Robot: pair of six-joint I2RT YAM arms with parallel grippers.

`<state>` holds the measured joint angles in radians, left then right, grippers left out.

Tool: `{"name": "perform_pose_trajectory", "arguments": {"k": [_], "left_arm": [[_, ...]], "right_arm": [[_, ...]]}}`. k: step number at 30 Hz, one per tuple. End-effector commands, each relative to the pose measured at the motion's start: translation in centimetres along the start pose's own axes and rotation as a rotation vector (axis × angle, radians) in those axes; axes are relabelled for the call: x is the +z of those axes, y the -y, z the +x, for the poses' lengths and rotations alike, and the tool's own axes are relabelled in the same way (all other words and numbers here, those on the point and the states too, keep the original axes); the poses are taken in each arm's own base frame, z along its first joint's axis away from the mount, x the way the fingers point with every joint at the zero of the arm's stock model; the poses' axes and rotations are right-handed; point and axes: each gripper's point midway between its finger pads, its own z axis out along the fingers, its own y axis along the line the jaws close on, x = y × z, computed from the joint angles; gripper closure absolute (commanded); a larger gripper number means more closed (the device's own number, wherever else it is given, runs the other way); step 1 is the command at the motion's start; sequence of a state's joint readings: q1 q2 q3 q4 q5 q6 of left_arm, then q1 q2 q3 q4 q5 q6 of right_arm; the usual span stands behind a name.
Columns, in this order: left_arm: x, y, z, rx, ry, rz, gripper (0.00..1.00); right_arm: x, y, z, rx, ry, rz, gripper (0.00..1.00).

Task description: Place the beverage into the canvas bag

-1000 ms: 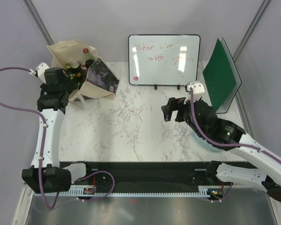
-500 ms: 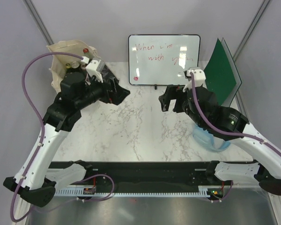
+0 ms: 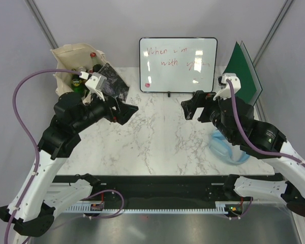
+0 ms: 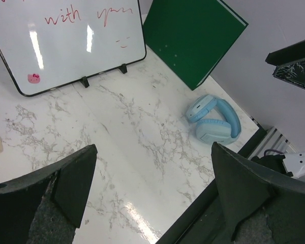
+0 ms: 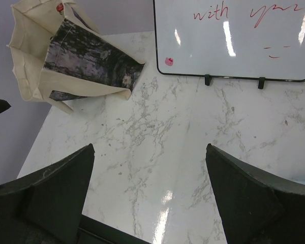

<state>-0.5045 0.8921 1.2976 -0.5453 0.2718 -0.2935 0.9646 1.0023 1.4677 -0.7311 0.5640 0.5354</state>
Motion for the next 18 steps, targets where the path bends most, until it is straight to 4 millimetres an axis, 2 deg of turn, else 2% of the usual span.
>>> {"name": "perform_pose_trajectory", "arguments": {"k": [1, 9, 18], "left_arm": [[0.1, 0.2, -0.2, 0.028, 0.025, 0.018, 0.0], [-0.6, 0.3, -0.7, 0.042, 0.057, 0.016, 0.0], [-1.0, 0.7, -0.6, 0.038, 0.06, 0.033, 0.0]], "right_arm": [[-0.3, 0.5, -0.7, 0.009, 0.031, 0.017, 0.02], [0.1, 0.5, 0.0, 0.004, 0.015, 0.02, 0.02], [0.0, 0.5, 0.0, 0.011, 0.018, 0.018, 0.02]]}}
